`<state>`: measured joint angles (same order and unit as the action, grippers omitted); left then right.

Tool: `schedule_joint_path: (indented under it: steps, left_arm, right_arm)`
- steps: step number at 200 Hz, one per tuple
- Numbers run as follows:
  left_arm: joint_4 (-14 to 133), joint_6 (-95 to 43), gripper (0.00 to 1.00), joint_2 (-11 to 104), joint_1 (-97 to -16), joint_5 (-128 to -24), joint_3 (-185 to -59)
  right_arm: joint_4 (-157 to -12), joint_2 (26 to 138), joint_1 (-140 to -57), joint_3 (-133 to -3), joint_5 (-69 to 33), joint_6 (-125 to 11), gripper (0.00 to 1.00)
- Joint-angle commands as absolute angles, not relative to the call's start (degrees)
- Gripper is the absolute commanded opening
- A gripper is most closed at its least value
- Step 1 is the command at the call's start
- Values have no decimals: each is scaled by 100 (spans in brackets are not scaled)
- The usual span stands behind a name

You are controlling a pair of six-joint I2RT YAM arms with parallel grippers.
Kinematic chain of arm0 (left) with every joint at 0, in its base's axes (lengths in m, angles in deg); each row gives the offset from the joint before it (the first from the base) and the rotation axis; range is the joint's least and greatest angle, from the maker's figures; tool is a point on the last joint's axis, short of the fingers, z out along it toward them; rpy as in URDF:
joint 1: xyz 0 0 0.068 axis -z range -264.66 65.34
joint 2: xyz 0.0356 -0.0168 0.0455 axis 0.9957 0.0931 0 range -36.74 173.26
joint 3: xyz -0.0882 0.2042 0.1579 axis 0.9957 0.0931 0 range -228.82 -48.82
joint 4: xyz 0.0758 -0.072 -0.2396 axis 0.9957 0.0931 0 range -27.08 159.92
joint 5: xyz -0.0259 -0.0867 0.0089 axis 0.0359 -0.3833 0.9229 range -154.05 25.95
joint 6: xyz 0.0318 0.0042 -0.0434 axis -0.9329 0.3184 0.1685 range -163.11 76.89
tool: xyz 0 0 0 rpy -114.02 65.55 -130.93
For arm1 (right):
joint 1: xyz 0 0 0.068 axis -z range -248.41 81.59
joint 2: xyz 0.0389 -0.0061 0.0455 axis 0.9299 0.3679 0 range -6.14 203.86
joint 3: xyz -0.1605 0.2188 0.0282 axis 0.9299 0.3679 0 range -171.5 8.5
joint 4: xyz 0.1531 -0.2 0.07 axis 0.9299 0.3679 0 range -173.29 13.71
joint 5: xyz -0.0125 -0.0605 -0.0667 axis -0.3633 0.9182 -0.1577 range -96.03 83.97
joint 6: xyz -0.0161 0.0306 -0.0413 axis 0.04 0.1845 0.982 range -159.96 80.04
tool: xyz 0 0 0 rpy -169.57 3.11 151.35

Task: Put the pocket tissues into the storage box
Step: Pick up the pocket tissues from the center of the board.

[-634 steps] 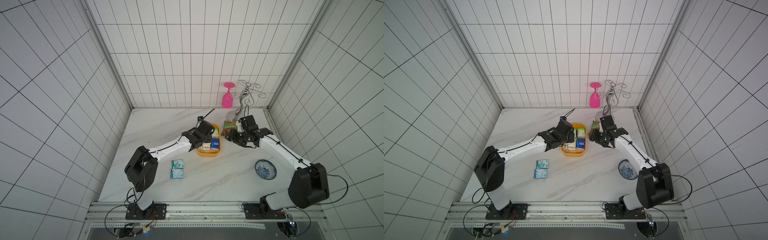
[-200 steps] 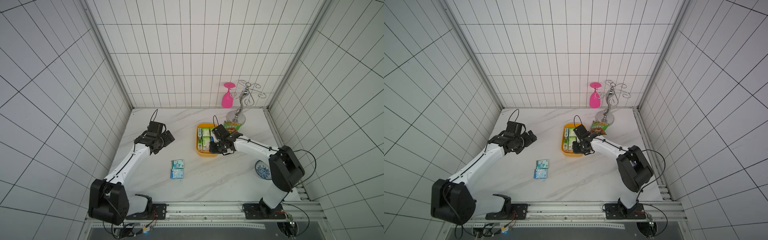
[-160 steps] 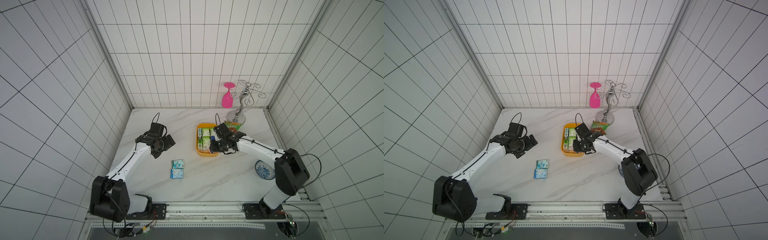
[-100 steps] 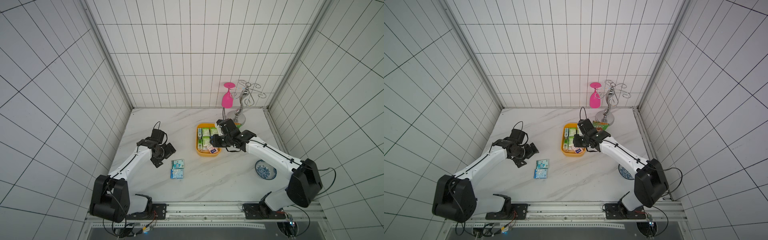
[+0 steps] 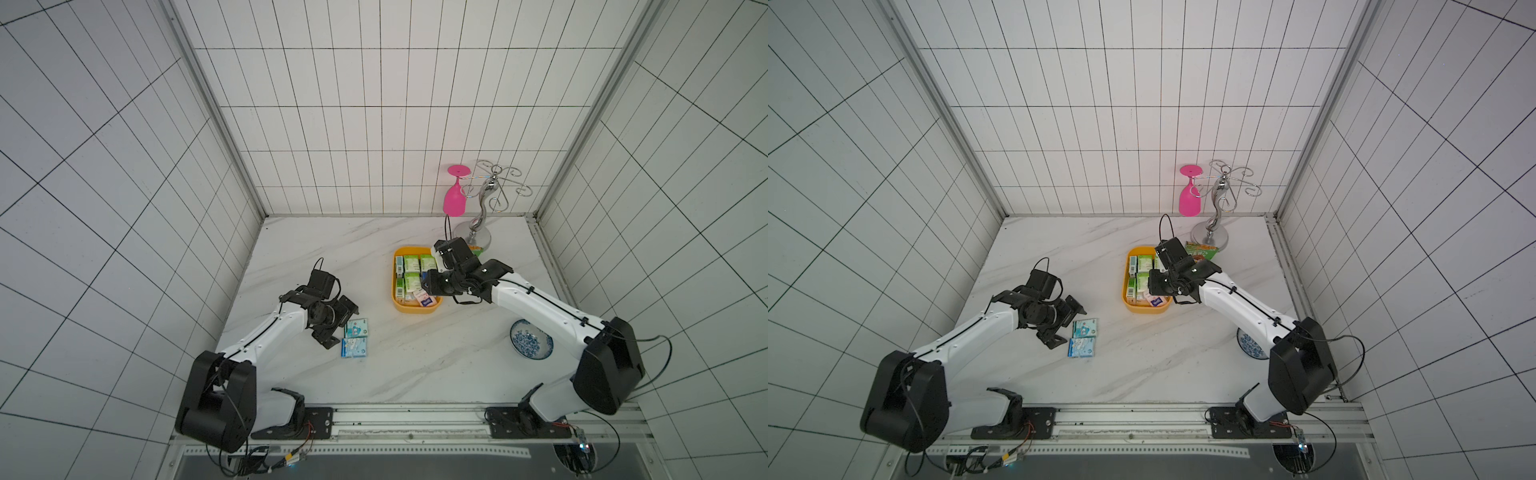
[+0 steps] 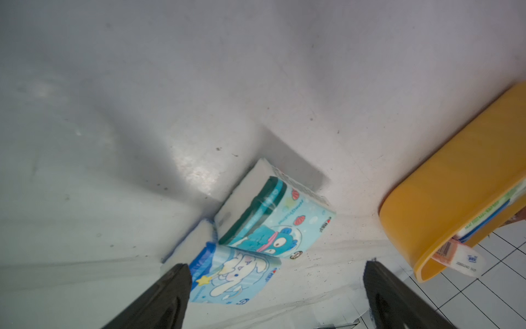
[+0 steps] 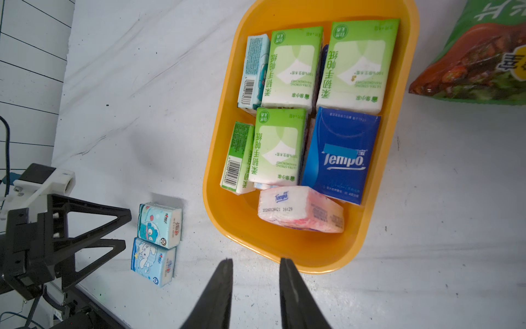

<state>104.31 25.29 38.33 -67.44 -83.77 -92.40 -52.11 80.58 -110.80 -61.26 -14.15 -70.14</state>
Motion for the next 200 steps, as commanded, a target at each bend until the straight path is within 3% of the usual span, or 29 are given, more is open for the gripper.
schedule_joint_path:
  steps: [1, 63, 116, 200]
  left_arm:
    - [10147, 3137, 97, 4001, -6414, -8174, -9496]
    - [9676, 3610, 97, 4065, -6226, -7535, -9373]
    - [10193, 4201, 97, 4114, -6175, -7334, -9362]
    - [9466, 4351, 97, 4705, -6165, -7298, -9371]
  right_arm:
    - [-5009, 7971, -11118, -6388, -1283, -6945, 32]
    - [-5015, 7842, -11119, -6295, -1209, -6925, 32]
    - [-5006, 7823, -11115, -6234, -1113, -6902, 32]
    - [-4945, 7770, -11113, -6225, -986, -6860, 32]
